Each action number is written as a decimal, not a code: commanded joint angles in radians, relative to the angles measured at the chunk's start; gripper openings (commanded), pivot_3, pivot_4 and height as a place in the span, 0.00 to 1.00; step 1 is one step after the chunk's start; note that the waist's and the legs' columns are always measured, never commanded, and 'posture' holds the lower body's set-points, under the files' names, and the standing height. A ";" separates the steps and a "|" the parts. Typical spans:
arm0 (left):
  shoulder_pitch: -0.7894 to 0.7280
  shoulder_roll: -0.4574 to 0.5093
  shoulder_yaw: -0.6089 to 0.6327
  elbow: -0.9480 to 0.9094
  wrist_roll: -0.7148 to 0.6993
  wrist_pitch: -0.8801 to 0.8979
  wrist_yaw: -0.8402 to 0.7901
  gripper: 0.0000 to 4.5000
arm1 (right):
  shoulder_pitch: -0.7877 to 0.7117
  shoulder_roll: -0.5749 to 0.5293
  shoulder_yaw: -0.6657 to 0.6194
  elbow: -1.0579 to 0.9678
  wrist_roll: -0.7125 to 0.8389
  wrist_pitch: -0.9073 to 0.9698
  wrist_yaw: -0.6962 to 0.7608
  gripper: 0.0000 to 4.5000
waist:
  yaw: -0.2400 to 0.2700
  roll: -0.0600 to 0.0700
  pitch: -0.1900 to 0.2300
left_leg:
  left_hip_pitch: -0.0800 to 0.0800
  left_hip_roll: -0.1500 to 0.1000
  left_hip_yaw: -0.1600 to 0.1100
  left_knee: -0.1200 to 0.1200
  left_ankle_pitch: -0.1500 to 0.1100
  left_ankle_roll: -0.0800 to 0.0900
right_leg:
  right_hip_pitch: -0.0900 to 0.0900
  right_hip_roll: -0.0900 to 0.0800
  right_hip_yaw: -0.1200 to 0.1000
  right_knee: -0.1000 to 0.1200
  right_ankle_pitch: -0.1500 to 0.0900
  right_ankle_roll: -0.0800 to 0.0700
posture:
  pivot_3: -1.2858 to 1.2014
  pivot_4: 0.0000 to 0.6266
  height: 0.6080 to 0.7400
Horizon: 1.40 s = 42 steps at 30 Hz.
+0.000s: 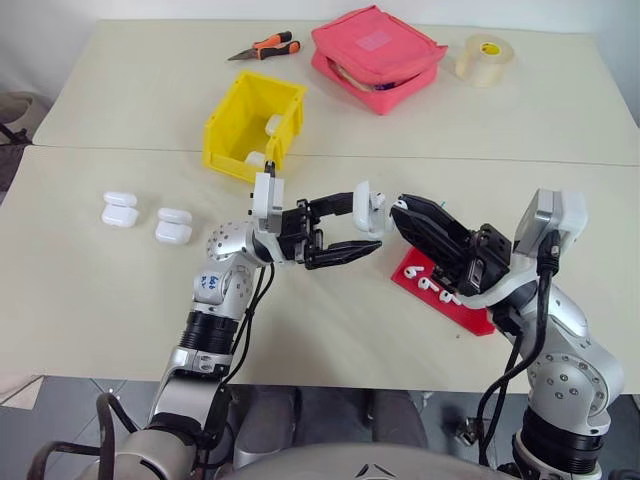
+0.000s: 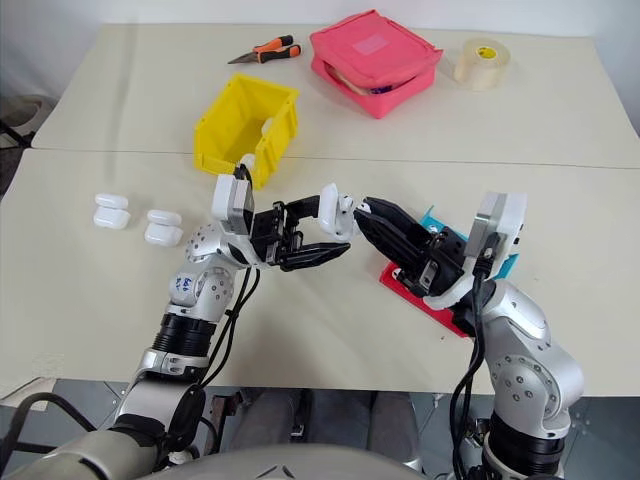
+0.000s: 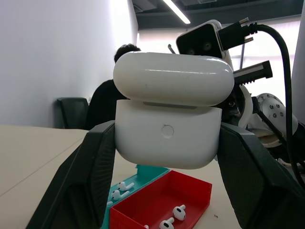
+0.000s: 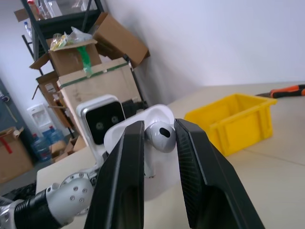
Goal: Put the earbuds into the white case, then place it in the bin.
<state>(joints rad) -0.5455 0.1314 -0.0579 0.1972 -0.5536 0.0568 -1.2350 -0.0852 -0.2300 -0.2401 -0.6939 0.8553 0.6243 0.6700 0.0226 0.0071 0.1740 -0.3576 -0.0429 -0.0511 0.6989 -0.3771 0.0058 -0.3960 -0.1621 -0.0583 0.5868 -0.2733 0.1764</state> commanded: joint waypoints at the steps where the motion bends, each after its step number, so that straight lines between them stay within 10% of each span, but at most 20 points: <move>1: -0.009 -0.010 -0.004 -0.037 -0.017 0.010 0.003 0.62 | 0.016 0.026 0.069 -0.016 -0.012 -0.077 -0.013 0.20 | -0.003 0.000 0.000 | 0.000 0.000 0.001 0.000 0.000 0.000 | 0.000 0.000 0.000 0.000 0.000 0.000 | 0.52 0.24 1.00; 22: -0.021 -0.025 0.012 -0.028 -0.019 0.016 0.021 0.62 | 0.117 -0.059 0.203 0.066 -0.129 -0.264 0.023 0.20 | -0.002 0.000 0.000 | 0.000 0.000 0.003 0.000 0.000 0.000 | 0.000 0.000 0.000 0.000 0.000 0.000 | 0.52 0.24 1.00; 29: -0.015 0.000 0.008 -0.027 -0.005 0.012 -0.009 0.62 | 0.093 -0.108 0.177 0.035 -0.107 -0.273 -0.002 0.63 | -0.001 0.000 0.000 | 0.000 0.000 0.003 0.000 0.000 0.000 | 0.000 0.000 0.000 0.000 0.000 0.000 | 0.52 0.24 1.00; 34: -0.036 0.092 0.016 0.001 0.059 0.008 0.004 0.62 | 0.158 -0.213 0.057 0.014 -0.043 -0.248 0.012 0.63 | 0.001 0.000 0.000 | 0.000 0.000 0.003 0.000 0.000 0.000 | 0.000 0.000 0.000 0.000 0.000 0.000 | 0.52 0.24 1.00; 42: -0.117 0.246 -0.105 0.051 0.314 -0.133 -0.008 0.62 | 0.098 -0.415 0.034 0.010 -0.009 -0.143 0.042 0.04 | 0.001 0.000 0.000 | 0.000 0.001 0.004 -0.001 0.000 0.001 | 0.000 0.001 0.000 -0.001 0.000 0.000 | 0.52 0.24 1.00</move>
<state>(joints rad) -0.6260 0.3708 -0.1310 0.2548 -0.2924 -0.0375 -1.2462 0.0595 -0.6197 -0.2170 -0.6395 0.8225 0.4554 0.7044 0.0234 0.0069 0.1742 -0.3573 -0.0424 -0.0475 0.6981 -0.3774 0.0063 -0.3959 -0.1615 -0.0581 0.5863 -0.2734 0.1761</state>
